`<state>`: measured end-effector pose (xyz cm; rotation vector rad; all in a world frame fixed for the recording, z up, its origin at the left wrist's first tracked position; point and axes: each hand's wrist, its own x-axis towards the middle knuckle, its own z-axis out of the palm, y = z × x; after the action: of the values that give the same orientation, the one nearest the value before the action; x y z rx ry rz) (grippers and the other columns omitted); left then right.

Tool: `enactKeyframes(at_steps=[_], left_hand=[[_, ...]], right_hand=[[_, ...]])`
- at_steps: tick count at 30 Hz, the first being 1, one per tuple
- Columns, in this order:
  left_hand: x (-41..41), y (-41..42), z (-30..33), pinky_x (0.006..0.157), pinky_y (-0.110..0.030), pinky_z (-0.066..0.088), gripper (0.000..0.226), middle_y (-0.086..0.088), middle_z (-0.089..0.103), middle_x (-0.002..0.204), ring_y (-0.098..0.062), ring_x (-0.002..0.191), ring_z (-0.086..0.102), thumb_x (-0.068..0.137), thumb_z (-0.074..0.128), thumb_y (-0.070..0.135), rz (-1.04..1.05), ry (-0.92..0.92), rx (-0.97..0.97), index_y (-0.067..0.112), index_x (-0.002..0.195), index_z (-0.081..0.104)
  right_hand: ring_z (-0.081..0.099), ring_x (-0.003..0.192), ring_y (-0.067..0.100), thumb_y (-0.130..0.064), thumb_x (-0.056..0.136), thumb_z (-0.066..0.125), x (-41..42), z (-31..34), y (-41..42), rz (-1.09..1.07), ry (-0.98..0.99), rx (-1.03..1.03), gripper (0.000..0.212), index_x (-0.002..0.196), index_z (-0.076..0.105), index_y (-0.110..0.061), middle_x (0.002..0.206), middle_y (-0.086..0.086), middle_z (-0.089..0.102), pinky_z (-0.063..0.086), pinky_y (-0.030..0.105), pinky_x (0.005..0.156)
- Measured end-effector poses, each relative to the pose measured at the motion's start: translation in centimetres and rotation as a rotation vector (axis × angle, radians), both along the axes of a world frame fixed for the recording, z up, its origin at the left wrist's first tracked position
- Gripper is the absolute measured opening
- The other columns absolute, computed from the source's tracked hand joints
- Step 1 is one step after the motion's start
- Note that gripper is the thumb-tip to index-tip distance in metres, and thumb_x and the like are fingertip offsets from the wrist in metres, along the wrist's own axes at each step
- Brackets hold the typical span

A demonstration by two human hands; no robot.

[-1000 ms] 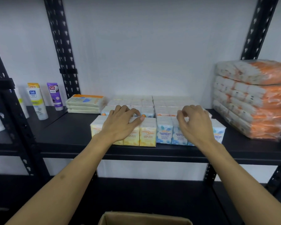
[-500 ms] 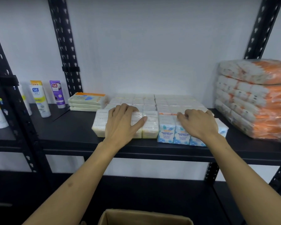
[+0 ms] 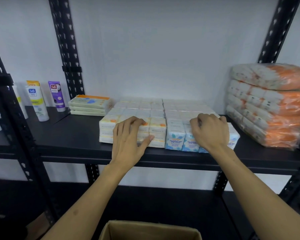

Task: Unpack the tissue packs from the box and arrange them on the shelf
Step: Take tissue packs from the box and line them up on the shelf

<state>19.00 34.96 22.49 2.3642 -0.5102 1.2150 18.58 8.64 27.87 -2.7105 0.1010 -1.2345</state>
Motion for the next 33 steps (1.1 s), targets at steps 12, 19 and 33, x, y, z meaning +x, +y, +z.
enactKeyframes(at_steps=[12, 19, 33], left_hand=[[-0.4, 0.1, 0.3, 0.109, -0.034, 0.03, 0.044, 0.004, 0.05, 0.133, -0.018, 0.122, 0.046, 0.092, 0.064, 0.055, 0.01, 0.044, 0.012, 0.027, 0.126, 0.055], [-0.2, 0.9, 3.6, 0.092, -0.035, 0.035, 0.045, 0.01, 0.054, 0.118, -0.015, 0.105, 0.049, 0.085, 0.059, 0.069, 0.066, 0.16, 0.188, 0.033, 0.112, 0.057], [2.4, -1.0, 5.9, 0.108, -0.043, 0.028, 0.047, -0.004, 0.054, 0.135, -0.025, 0.125, 0.045, 0.103, 0.032, 0.049, 0.153, 0.277, 0.274, 0.022, 0.137, 0.05]], right_hand=[[0.053, 0.085, 0.028, -0.023, 0.094, 0.05, -2.0, -4.9, 0.7, 0.004, -0.304, -0.07, 0.019, 0.095, 0.06, -0.007, 0.093, 0.009, 0.062, 0.034, 0.04, 0.077], [0.048, 0.073, 0.026, -0.027, 0.096, 0.049, -3.5, -2.9, -0.2, 0.101, -0.255, -0.154, 0.026, 0.075, 0.053, -0.012, 0.076, 0.003, 0.052, 0.032, 0.04, 0.071], [0.056, 0.074, 0.025, -0.049, 0.103, 0.034, -0.4, 2.3, -0.6, 0.138, 0.413, 0.093, 0.052, 0.074, 0.057, -0.013, 0.075, 0.001, 0.058, 0.037, 0.036, 0.066]])
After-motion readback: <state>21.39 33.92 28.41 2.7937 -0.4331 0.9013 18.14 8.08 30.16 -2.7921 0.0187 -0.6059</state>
